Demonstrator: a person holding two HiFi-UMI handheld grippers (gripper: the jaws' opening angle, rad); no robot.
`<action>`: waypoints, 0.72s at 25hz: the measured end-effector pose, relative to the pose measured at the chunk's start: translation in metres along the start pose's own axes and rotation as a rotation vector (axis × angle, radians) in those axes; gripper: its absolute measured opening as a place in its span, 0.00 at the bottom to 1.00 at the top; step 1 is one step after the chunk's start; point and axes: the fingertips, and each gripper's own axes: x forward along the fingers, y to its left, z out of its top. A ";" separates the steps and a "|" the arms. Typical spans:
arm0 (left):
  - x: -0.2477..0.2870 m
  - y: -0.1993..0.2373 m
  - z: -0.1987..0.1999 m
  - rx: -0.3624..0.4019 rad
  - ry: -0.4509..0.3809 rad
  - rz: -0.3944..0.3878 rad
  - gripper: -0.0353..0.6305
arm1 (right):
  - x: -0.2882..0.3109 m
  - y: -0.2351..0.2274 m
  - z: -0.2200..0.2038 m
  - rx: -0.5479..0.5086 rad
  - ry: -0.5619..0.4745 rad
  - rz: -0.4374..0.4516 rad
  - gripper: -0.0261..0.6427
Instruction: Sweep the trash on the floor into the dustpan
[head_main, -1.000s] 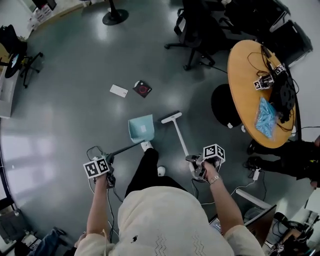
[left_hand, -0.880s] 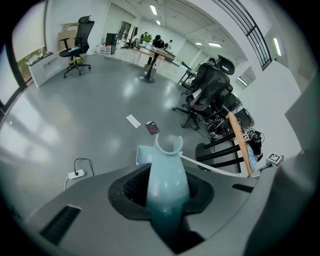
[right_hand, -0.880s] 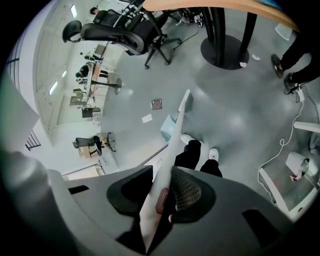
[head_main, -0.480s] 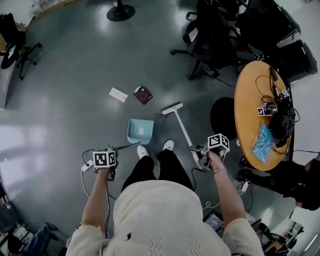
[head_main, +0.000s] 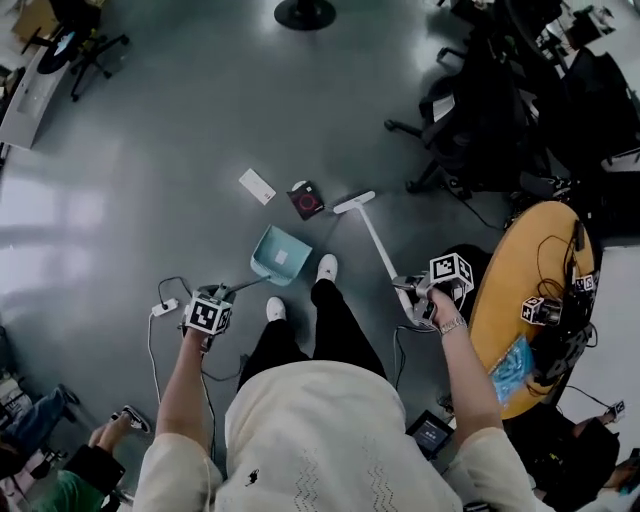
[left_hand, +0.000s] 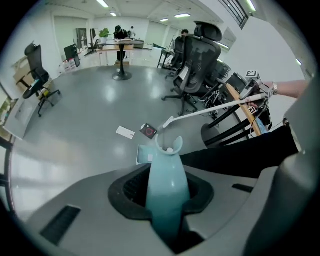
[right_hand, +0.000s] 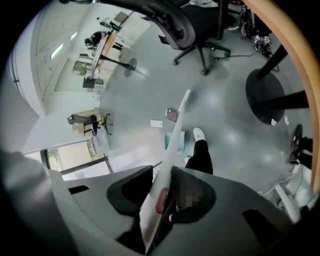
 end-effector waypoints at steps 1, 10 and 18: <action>0.003 0.002 0.005 -0.019 0.001 0.006 0.20 | -0.006 0.005 0.022 -0.031 0.019 -0.016 0.22; 0.030 -0.004 0.030 -0.031 0.027 0.037 0.20 | -0.023 0.046 0.152 -0.485 0.173 -0.329 0.22; 0.057 0.015 0.038 0.001 0.036 0.017 0.20 | 0.025 0.030 0.140 -1.041 0.362 -0.771 0.22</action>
